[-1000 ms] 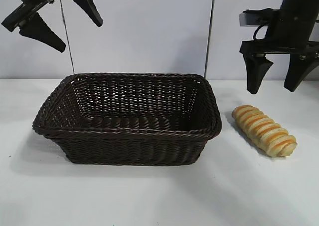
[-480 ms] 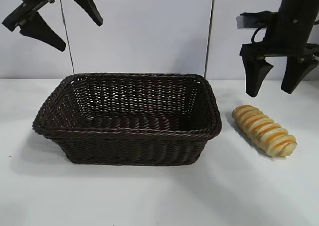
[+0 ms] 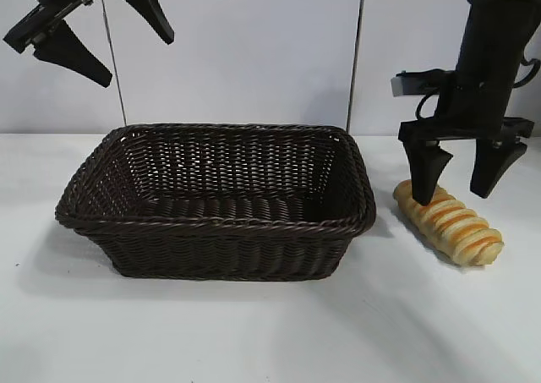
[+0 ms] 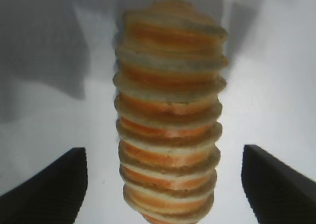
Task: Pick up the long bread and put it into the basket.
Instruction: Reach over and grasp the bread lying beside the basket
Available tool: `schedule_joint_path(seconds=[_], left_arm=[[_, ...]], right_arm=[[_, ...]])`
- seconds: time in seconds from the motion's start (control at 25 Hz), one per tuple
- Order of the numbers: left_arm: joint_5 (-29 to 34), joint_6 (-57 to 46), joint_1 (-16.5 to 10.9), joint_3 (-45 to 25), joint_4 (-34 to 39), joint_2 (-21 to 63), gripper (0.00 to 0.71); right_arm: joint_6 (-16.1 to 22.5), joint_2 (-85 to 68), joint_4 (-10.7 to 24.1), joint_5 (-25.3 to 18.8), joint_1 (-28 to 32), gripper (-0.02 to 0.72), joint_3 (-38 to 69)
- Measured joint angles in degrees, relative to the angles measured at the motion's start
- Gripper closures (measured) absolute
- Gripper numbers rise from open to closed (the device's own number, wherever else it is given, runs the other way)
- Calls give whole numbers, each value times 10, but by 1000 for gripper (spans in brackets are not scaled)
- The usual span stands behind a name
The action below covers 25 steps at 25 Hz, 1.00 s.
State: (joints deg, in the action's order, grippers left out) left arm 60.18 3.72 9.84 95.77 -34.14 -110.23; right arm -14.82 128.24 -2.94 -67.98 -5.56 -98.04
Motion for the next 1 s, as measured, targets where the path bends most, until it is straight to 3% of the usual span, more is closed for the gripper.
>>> schedule_joint_path(seconds=[0.48, 0.92, 1.0], left_arm=[[0, 0, 0, 0, 0, 0, 103], [-2, 0, 0, 0, 0, 0, 103], [-2, 0, 0, 0, 0, 0, 103]], right_arm=[[2, 19, 0, 8, 0, 102, 0], [22, 19, 15, 15, 0, 427, 0], [24, 19, 15, 14, 0, 458, 0]])
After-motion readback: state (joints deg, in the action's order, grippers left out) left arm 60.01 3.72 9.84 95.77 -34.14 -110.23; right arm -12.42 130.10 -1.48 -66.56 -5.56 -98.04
